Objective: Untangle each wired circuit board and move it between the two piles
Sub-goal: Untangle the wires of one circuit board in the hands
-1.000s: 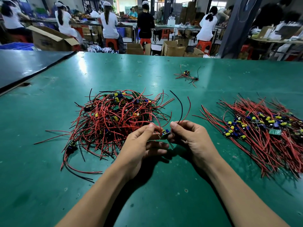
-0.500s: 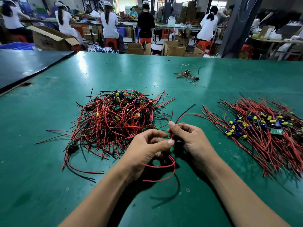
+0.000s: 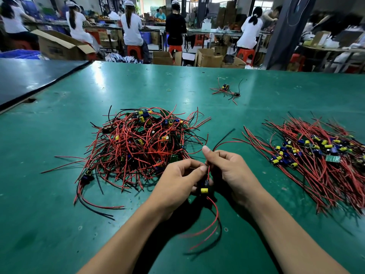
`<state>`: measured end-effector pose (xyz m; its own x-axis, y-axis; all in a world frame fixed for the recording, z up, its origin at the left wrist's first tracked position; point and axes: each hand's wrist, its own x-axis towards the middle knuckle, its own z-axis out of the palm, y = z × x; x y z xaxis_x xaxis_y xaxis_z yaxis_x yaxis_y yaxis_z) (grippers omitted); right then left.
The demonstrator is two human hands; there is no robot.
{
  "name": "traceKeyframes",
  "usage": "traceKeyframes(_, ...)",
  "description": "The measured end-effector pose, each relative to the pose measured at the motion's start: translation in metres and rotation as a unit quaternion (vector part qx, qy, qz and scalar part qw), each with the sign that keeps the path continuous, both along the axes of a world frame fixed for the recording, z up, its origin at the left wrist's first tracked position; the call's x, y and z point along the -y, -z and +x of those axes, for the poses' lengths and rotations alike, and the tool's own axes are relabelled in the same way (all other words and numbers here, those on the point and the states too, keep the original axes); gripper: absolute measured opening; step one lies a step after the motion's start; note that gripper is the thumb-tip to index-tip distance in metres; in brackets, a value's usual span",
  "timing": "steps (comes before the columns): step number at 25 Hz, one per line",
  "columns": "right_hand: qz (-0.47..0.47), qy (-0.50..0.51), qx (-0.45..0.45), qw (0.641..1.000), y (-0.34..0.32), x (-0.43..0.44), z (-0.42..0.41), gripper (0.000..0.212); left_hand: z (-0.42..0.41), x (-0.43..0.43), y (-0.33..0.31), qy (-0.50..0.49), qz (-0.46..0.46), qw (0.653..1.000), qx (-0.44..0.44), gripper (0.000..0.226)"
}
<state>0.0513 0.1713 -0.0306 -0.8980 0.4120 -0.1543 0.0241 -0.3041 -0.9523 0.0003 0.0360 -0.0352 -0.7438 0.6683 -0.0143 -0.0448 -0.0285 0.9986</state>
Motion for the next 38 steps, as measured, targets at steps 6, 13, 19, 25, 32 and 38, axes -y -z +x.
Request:
traceKeyframes(6, 0.087, 0.023, -0.029, 0.995, 0.005, 0.001, 0.001, 0.047, 0.001, 0.001, 0.000, 0.011, 0.015, 1.000, 0.020, 0.014)
traceKeyframes(13, 0.105, 0.032, -0.017, 0.994, 0.000, -0.005, 0.002, 0.036, -0.003, 0.005, 0.002, 0.035, 0.010, 0.999, 0.012, 0.014)
traceKeyframes(19, 0.025, 0.066, 0.028, 0.997, -0.002, -0.011, -0.002, 0.049, -0.002, 0.002, 0.003, 0.057, -0.065, 0.991, -0.102, 0.016)
traceKeyframes(25, 0.143, 0.052, 0.047, 0.987, 0.005, -0.006, -0.002, 0.052, 0.005, -0.004, 0.006, -0.012, -0.069, 0.985, -0.160, 0.016)
traceKeyframes(32, 0.028, -0.096, -0.028, 0.995, 0.007, -0.002, 0.005, 0.033, 0.003, -0.002, 0.003, -0.037, 0.012, 0.999, -0.018, 0.026)
traceKeyframes(38, 0.045, 0.008, -0.001, 0.999, 0.009, 0.000, -0.003, 0.038, -0.003, -0.002, 0.007, -0.065, -0.029, 0.993, -0.095, 0.024)
